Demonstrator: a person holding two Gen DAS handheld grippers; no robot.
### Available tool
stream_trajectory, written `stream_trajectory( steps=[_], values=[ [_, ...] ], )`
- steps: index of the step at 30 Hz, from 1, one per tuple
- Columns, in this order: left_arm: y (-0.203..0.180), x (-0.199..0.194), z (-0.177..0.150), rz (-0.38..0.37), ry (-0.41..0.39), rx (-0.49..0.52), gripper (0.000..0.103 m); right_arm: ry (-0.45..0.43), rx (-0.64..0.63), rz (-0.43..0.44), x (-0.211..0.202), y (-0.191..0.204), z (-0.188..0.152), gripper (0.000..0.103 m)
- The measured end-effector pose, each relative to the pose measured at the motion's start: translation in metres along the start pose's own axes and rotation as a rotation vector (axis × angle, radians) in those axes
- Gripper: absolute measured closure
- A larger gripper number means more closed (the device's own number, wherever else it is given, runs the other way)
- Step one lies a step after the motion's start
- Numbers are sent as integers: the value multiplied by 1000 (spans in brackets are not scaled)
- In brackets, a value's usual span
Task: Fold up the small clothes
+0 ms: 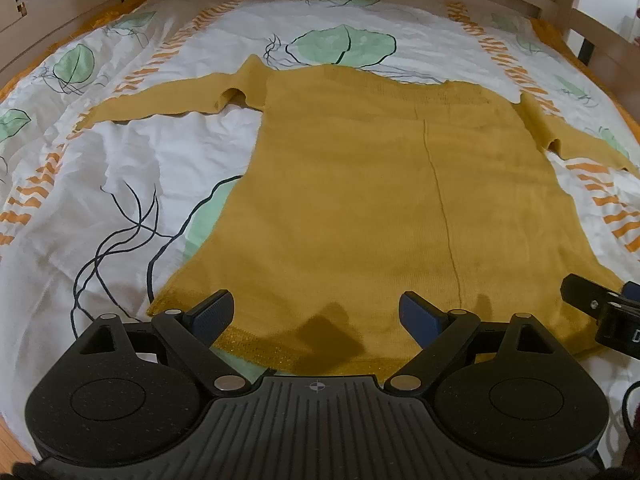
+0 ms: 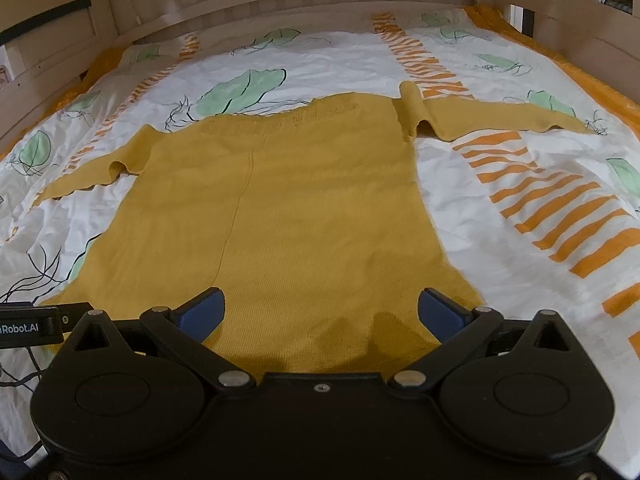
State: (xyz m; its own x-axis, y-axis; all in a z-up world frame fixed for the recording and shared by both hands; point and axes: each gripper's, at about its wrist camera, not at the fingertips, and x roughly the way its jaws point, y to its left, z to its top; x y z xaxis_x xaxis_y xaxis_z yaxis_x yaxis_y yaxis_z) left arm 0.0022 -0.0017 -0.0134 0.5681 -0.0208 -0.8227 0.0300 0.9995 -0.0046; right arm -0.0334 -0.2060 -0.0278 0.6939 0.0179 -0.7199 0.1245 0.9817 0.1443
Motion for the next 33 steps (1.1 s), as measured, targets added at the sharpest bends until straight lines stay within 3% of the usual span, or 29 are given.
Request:
stream_trajectory(
  steps=[4,11,24,33],
  values=[
    [-1,1,2,-4,-5,0,13,5,-1,5,3,1,1,1],
    [-2,6,7,51,-34,36,13,9,0,11,9,1,7,1],
    [-4,17,34,-11,-27,-11,13,32,-3,6,25,0,29,1],
    [-9,34,62,17,-8,31,13,23,30,81,49,-15,63,1]
  ],
)
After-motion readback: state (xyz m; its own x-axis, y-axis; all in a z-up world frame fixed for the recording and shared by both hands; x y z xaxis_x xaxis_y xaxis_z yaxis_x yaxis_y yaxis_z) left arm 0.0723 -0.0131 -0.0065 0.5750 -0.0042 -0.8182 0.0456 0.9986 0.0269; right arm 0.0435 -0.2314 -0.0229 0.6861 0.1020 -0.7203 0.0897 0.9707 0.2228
